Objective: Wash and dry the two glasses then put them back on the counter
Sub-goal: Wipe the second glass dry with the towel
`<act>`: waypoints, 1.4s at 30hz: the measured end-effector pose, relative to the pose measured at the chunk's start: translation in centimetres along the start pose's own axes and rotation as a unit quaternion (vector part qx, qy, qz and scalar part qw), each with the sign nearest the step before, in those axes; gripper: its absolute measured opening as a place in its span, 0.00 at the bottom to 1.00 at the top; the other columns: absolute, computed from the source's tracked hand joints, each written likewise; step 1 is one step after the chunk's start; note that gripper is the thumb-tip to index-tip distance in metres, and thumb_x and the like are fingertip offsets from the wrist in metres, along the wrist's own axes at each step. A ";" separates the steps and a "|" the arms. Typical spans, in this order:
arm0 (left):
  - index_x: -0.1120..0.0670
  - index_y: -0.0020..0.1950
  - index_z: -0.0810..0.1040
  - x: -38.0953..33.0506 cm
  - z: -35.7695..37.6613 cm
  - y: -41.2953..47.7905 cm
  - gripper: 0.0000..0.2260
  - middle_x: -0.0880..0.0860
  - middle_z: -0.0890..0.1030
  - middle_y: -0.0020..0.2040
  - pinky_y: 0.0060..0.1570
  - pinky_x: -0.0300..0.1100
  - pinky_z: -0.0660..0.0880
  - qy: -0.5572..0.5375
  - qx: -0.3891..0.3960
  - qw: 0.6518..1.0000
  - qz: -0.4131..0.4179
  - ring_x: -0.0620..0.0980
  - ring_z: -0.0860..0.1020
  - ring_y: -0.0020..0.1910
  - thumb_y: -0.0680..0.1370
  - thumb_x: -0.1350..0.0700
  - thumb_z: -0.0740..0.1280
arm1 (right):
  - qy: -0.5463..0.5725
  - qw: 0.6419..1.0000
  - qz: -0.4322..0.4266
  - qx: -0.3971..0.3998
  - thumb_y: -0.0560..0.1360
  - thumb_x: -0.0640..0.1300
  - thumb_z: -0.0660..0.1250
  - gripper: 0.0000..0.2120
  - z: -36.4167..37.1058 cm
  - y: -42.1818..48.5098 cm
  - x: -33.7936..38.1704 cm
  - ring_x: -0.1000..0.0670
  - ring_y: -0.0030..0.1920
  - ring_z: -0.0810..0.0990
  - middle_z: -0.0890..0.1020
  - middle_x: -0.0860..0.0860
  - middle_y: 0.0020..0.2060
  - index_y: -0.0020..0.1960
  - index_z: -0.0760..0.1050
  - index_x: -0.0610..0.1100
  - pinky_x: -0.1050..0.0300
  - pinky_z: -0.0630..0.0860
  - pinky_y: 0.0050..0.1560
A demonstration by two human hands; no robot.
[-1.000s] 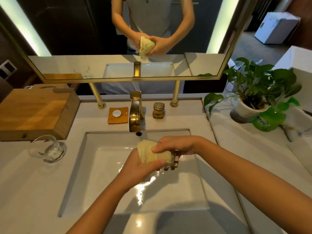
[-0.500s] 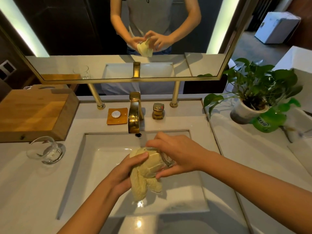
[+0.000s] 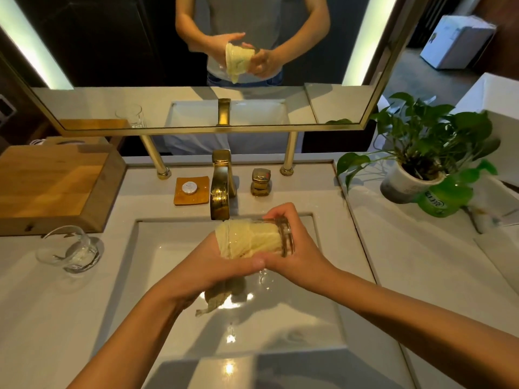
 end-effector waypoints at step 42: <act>0.37 0.62 0.63 4.5 1.0 0.0 0.16 0.34 0.71 0.57 0.52 0.27 0.68 -0.042 -0.142 0.989 0.014 0.32 0.72 0.54 0.75 0.46 0.59 | 0.177 0.967 0.135 -0.122 0.61 0.63 0.69 0.30 -0.5 -0.4 -5.0 0.49 0.53 0.82 0.78 0.49 0.57 0.62 0.66 0.61 0.62 0.80 0.39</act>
Point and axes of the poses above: each hand's wrist, its own y-axis towards the middle knuckle, its own z-axis out of the palm, x = y × z, the point moved 7 cm from there along y, towards the middle knuckle
